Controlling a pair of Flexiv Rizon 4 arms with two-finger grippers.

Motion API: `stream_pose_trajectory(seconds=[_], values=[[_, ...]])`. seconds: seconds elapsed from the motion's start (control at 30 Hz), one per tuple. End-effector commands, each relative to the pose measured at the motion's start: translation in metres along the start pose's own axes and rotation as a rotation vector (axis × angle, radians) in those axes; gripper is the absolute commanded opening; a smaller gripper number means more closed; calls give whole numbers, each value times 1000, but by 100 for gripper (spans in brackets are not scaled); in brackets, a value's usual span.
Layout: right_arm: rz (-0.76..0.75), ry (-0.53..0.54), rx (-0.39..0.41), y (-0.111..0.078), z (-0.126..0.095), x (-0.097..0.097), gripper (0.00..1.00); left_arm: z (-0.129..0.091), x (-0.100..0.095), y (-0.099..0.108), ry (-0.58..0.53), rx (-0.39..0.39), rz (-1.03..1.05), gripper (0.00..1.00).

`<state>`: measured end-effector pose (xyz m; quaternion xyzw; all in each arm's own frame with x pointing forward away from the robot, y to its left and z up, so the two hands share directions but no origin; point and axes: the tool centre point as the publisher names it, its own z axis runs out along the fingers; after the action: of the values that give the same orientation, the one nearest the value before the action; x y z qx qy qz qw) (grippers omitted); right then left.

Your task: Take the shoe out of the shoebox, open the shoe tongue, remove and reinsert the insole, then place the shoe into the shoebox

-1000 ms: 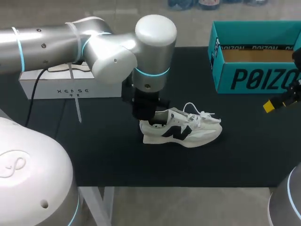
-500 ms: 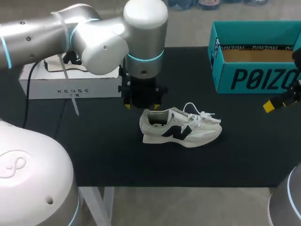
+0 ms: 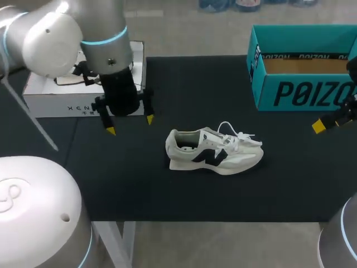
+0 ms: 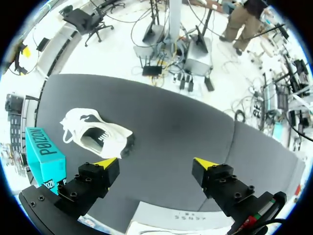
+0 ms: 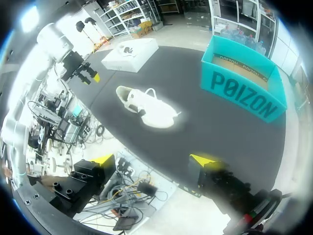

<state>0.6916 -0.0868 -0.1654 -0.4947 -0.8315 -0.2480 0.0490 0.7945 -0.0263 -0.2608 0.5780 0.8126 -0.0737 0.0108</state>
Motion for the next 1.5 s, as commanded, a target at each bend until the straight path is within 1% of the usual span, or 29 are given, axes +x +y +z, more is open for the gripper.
stream_pose_trajectory(seconds=[0.03, 0.07, 0.1, 0.8, 0.87, 0.9, 0.93, 0.97, 1.0, 1.07, 1.1, 1.13, 1.17, 1.2, 1.23, 1.27, 1.43, 1.5], values=[[1, -1, 2, 1, 1, 0, 100, 12, 79, -1, -626, 183, -187, 100], [1, -1, 2, 1, 1, 0, 100, 17, 82, -2, -654, 218, -175, 100], [1, -1, 2, 1, 1, 0, 100, 23, 85, -3, -602, 238, -187, 100], [1, -1, 2, 1, 1, 0, 100, 23, 85, -3, -602, 238, -187, 100], [1, -1, 2, 1, 1, 0, 100, 30, 87, 1, -667, 418, -258, 100], [1, -1, 2, 1, 1, 0, 100, 32, 89, 2, -692, 481, -282, 100], [1, -1, 2, 1, 1, 0, 100, 34, 89, 3, -692, 484, -294, 100], [1, -1, 2, 1, 1, 0, 100, 35, 89, 1, -705, 511, -309, 100], [1, -1, 2, 1, 1, 0, 100, 35, 89, -1, -737, 575, -327, 100], [1, -1, 2, 1, 1, 0, 100, 36, 89, -5, -757, 606, -342, 100], [1, -1, 2, 1, 1, 0, 100, 36, 88, -7, -782, 649, -354, 100], [1, -1, 2, 1, 1, 0, 100, 37, 87, -10, -763, 624, -367, 100], [1, -1, 2, 1, 1, 0, 100, 39, 85, -13, -764, 621, -365, 100], [1, -1, 2, 1, 1, 0, 100, 41, 83, -16, -788, 669, -377, 100], [1, -1, 2, 1, 1, 0, 100, 42, 82, -18, -800, 698, -396, 100], [1, -1, 2, 1, 1, 0, 100, 46, 80, -20, -792, 681, -413, 100], [1, -1, 2, 1, 1, 0, 100, 60, 70, -25, -794, 736, -504, 100], [1, -1, 2, 1, 1, 0, 100, 63, 66, -24, -794, 738, -529, 100]])
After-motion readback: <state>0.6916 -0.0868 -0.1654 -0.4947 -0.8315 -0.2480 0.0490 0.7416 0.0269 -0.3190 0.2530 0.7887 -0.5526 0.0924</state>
